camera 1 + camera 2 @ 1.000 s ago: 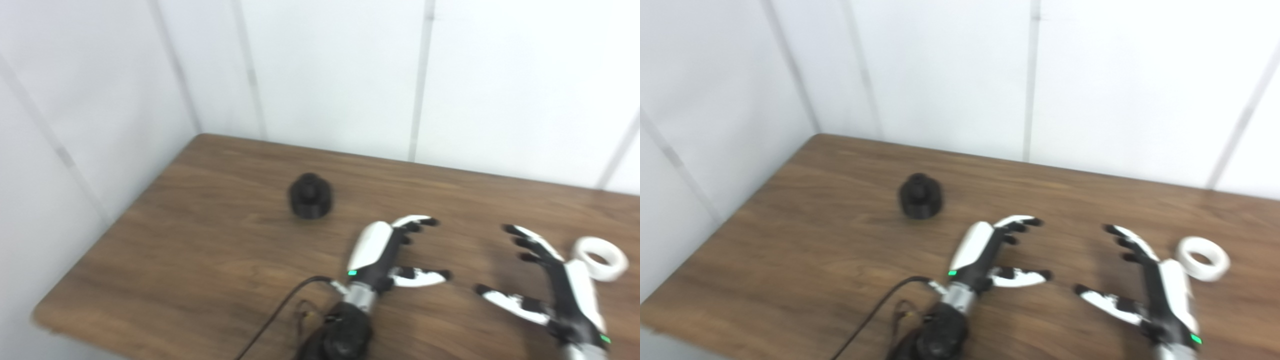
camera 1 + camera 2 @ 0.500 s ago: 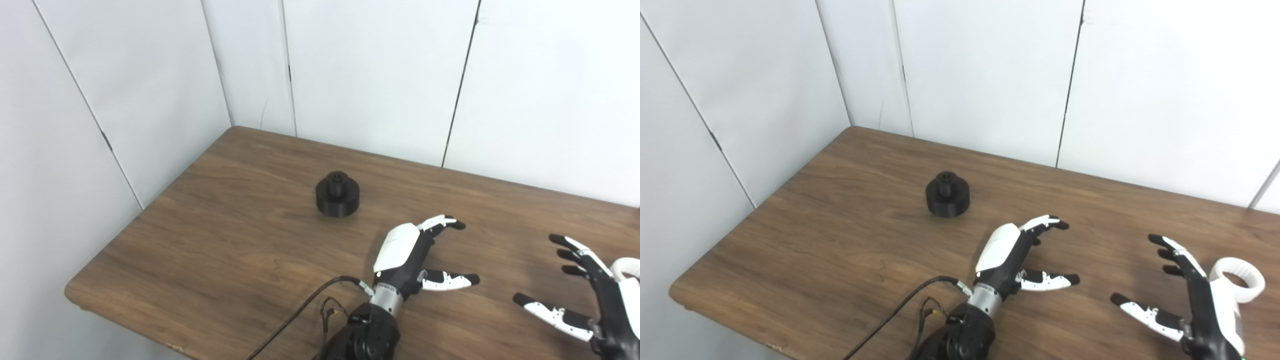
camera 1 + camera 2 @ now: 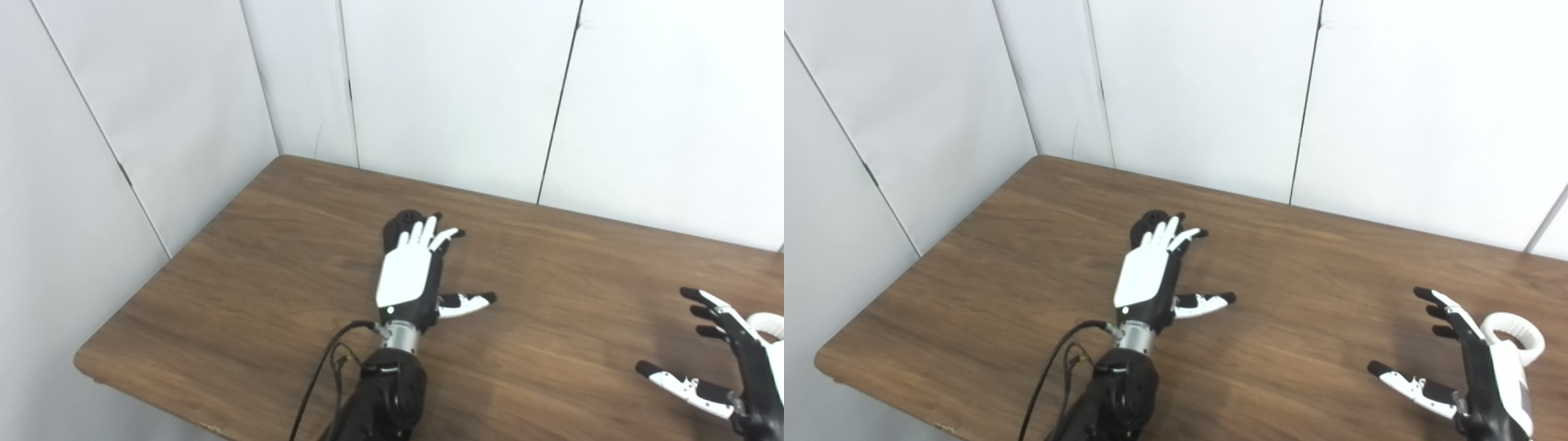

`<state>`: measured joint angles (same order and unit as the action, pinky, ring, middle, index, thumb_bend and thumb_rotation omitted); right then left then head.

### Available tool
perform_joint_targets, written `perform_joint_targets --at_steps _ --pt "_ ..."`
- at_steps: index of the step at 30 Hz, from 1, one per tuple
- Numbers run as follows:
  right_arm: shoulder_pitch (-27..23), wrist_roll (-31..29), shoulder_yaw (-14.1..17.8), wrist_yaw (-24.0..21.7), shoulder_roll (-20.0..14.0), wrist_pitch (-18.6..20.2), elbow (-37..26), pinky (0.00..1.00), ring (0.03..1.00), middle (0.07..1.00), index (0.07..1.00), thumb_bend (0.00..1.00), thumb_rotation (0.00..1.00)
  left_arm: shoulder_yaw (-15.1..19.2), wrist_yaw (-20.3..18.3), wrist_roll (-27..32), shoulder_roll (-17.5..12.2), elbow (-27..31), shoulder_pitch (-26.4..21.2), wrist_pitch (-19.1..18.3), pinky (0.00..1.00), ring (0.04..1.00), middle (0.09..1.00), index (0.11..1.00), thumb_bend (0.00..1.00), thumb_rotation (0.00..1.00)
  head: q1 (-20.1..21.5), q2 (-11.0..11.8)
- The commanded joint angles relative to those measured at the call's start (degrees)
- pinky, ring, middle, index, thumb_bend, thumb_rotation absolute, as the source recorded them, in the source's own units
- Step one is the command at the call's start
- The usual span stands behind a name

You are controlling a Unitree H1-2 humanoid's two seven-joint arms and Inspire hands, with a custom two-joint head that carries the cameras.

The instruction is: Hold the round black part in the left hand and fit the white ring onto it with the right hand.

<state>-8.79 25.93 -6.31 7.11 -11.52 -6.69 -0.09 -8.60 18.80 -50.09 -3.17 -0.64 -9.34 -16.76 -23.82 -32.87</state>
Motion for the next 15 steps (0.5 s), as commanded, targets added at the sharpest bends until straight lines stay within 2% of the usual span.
perform_joint_targets --at_steps 1,4,9,11,15 --pt "-0.15 0.45 0.36 0.60 -0.40 -1.59 0.08 0.70 0.801 0.846 0.799 0.82 0.14 1.29 2.20 -1.76 -1.41 2.91 -2.06 -0.73 1.00 1.000 1.000 0.822 0.92 0.43 0.03 -0.04" --pt "-0.19 0.58 0.38 0.75 -0.39 -1.82 0.31 0.71 0.802 0.845 0.799 0.82 0.13 2.14 2.76 -1.91 -2.04 3.47 -2.01 -0.94 1.00 1.000 1.000 0.829 0.91 0.45 -0.09 -0.01" --pt "-0.21 0.29 0.43 0.57 0.01 -1.17 0.44 0.71 0.803 0.845 0.796 0.82 0.15 5.68 5.83 -1.56 -3.41 3.28 -3.07 -1.23 1.00 1.000 1.000 0.829 0.91 0.46 -0.25 0.06" --pt "-0.11 0.05 0.41 0.47 0.04 -1.28 0.47 0.73 0.811 0.850 0.799 0.82 0.15 6.81 6.18 -1.06 -4.20 2.88 -3.53 -1.15 1.00 1.000 1.000 0.837 0.91 0.44 -0.22 0.02" --pt "0.05 -0.04 0.44 0.63 0.00 -1.71 0.45 0.72 0.810 0.852 0.801 0.82 0.14 7.67 6.46 -1.53 -5.64 2.09 -4.10 -1.22 1.00 1.000 1.000 0.862 0.91 0.46 -0.11 -0.05"
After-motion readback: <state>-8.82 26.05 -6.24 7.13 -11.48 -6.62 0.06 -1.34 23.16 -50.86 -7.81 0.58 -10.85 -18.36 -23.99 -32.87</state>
